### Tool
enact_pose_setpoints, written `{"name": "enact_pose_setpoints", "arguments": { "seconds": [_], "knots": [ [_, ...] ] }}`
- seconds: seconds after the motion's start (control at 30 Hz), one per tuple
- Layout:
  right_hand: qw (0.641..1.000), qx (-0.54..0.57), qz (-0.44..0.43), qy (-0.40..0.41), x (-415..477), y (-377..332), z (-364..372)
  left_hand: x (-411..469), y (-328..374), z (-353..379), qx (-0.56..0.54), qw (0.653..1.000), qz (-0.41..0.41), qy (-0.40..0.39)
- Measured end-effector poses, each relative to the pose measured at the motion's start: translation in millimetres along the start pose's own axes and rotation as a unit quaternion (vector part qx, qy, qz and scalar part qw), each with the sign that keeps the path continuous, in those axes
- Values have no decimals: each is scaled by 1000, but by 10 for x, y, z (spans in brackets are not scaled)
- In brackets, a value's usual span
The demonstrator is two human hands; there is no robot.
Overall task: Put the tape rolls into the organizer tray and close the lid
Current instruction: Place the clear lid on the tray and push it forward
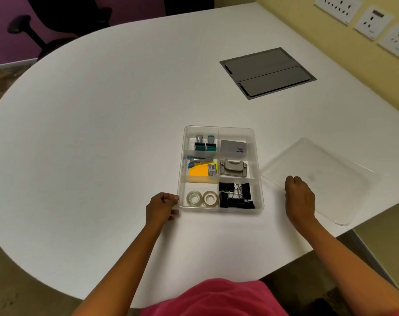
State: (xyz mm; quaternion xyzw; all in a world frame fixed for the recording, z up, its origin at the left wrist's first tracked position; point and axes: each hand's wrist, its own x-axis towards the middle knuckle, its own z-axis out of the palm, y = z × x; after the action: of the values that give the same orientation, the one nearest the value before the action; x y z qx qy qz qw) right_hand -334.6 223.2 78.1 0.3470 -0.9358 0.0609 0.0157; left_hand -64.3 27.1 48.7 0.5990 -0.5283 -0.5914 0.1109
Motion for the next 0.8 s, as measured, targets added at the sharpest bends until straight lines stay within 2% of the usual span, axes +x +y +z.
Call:
{"name": "enact_pose_setpoints", "arguments": {
  "seconds": [0.17, 0.4, 0.5, 0.63, 0.73, 0.8],
  "knots": [
    [991, 58, 24, 114, -69, -3, -230, -33, -12, -3, -4, 1000, 1, -15],
    [968, 104, -72, 217, -114, -284, -545, -64, -46, 23, 10, 1000, 6, -12],
    [944, 188, -90, 254, -105, -445, -712, -89, -27, 26, 38, 999, 25, 1],
    [885, 372, -20, 280, -110, -676, -892, -132, 47, 40, 65, 996, 51, 22],
    [810, 531, 56, 241, -90, -795, -974, -173, 116, 72, 54, 997, 51, 8],
    [751, 623, 78, 204, -77, -813, -1013, -192, 146, 88, 53, 997, 54, 4]
  ]
}}
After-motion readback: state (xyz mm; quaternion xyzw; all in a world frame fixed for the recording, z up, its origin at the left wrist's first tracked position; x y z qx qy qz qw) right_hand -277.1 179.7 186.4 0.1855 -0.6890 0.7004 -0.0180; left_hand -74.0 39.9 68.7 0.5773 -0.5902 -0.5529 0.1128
